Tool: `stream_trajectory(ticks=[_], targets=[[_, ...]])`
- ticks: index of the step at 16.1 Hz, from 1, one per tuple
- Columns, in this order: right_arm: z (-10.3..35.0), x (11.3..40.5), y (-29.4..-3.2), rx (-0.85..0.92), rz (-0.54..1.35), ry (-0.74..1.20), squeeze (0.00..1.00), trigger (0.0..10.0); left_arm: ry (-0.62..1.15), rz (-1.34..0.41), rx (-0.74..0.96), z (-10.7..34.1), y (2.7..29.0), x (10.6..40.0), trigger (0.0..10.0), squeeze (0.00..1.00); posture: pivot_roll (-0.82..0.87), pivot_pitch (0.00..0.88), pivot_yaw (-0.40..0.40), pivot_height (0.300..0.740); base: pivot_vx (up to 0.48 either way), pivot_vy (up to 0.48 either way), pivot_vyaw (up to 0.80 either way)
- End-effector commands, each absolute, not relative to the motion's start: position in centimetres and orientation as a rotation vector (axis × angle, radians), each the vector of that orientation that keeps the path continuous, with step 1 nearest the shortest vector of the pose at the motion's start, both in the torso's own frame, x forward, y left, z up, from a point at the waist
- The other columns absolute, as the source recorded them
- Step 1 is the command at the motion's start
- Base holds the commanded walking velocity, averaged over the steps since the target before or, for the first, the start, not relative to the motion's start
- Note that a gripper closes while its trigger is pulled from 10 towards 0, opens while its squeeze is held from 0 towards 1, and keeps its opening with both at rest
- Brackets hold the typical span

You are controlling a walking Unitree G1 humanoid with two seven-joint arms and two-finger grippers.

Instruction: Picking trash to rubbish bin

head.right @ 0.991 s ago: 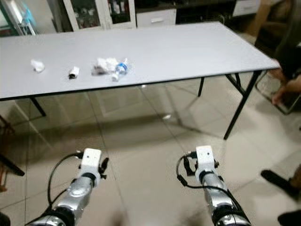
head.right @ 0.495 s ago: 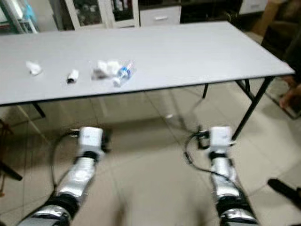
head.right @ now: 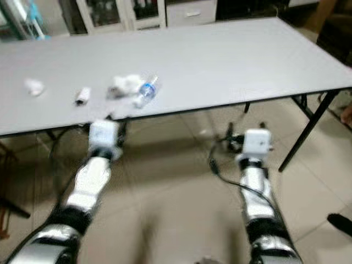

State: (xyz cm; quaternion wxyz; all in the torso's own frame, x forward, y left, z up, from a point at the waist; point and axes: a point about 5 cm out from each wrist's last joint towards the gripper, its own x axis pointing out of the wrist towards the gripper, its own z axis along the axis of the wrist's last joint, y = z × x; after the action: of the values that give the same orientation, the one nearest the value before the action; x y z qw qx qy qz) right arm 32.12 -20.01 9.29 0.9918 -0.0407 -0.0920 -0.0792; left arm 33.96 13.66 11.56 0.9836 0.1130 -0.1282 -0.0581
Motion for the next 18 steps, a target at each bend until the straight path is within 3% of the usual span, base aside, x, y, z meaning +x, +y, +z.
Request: stream_trajectory(ticks=[1, 7, 18], targets=[[10.8, 32.6, -19.7, -0.054, -0.173, -0.24, 0.0, 10.0, -0.289, -0.118, 0.249, 12.8, 14.2, 34.3, 10.0, 0.0, -0.05, 0.074, 0.041, 0.74, 0.412, 0.0, 0.0], [12.3, 33.1, -18.9, -0.048, -0.153, -0.264, 0.0, 10.0, -0.376, -0.156, 0.234, 16.1, 12.7, 34.7, 10.0, 0.0, -0.05, 0.076, 0.043, 0.74, 0.416, 0.0, 0.0], [12.1, 33.2, -17.8, -0.032, -0.129, -0.215, 0.0, 10.0, -0.358, -0.181, 0.211, 16.8, 12.2, 34.9, 10.0, 0.0, -0.07, 0.044, 0.059, 0.74, 0.412, 0.0, 0.0]])
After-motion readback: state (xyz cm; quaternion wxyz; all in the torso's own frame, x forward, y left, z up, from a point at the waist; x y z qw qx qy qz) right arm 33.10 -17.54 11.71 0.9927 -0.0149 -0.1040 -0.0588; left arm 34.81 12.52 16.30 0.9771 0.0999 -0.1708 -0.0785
